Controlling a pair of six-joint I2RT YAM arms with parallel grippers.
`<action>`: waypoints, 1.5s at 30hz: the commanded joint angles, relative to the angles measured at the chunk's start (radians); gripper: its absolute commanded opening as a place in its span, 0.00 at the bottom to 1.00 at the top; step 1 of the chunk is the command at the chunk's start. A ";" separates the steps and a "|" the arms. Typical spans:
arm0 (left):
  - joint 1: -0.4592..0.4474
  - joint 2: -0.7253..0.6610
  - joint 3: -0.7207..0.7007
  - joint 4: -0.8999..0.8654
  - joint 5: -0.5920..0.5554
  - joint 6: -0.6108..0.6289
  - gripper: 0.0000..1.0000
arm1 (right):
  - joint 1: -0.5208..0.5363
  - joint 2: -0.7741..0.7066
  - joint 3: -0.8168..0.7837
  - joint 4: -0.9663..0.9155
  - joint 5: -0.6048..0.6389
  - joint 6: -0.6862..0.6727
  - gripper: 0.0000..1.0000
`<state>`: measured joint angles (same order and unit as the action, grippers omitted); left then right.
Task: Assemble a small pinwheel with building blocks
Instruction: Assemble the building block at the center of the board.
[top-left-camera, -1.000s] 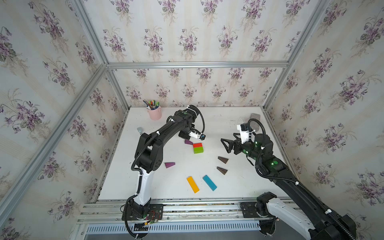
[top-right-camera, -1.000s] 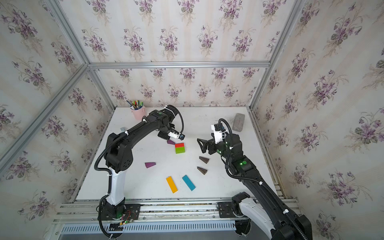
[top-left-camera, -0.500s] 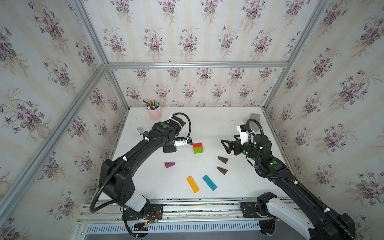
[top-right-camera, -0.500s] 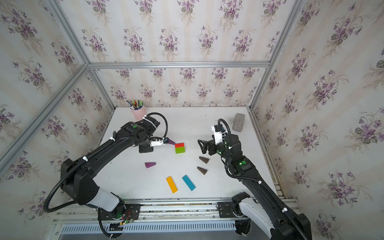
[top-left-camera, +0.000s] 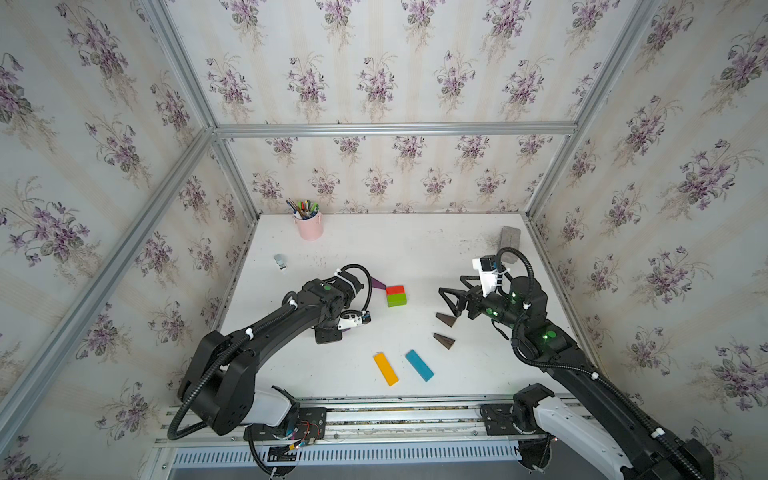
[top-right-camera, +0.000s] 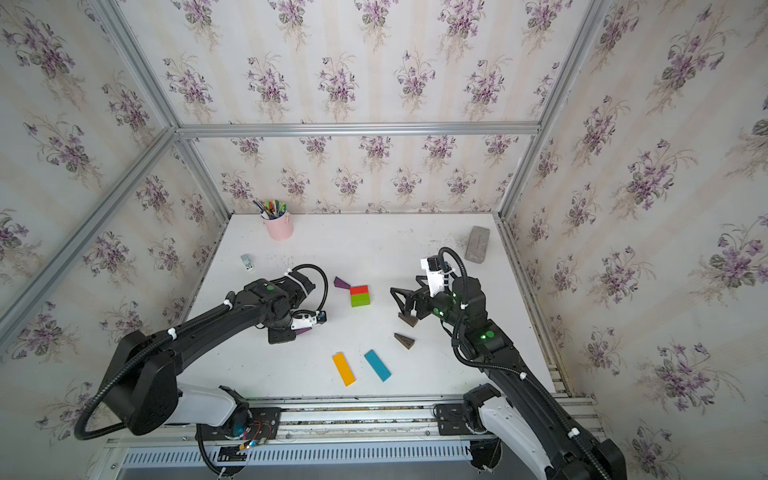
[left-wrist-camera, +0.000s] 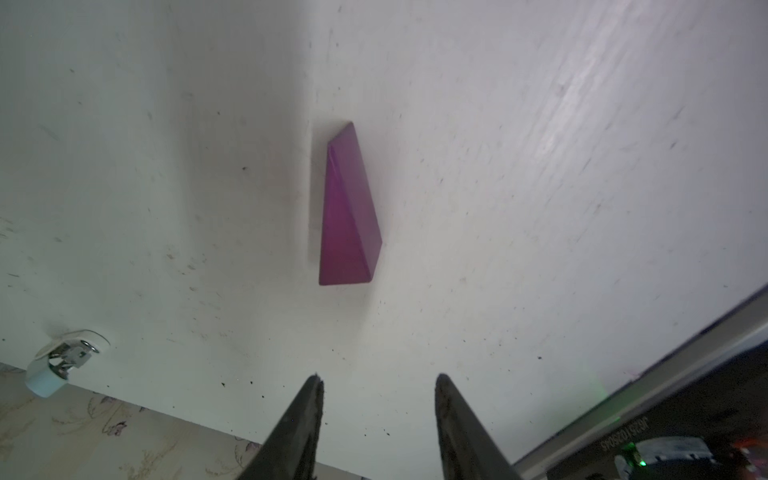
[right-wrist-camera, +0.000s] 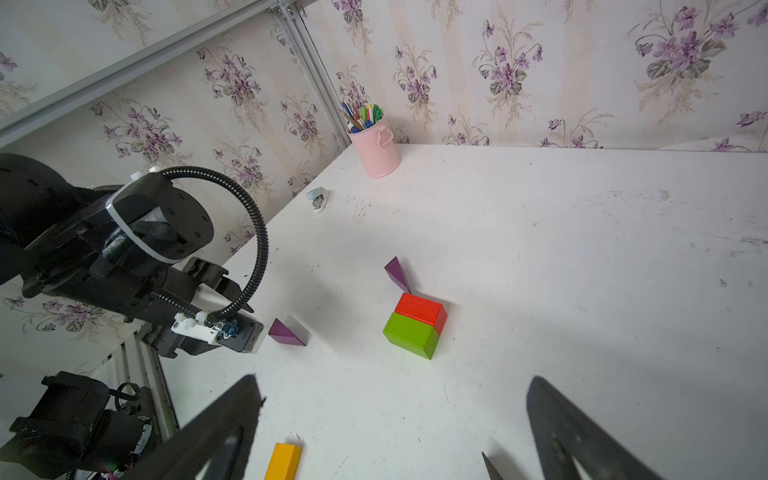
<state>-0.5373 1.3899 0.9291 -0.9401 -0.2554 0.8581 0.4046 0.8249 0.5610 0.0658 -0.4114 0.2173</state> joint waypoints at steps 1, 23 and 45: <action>0.003 -0.054 -0.048 0.163 0.089 0.168 0.46 | 0.000 0.001 -0.003 0.030 0.002 0.004 1.00; 0.055 0.077 -0.054 0.171 0.176 0.268 0.43 | 0.000 0.015 0.003 0.019 0.020 -0.015 1.00; 0.081 0.099 -0.053 0.193 0.144 0.258 0.42 | -0.001 0.022 0.001 0.026 0.022 -0.019 1.00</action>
<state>-0.4587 1.4937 0.8772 -0.7406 -0.1268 1.1149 0.4046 0.8444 0.5587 0.0700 -0.3889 0.2058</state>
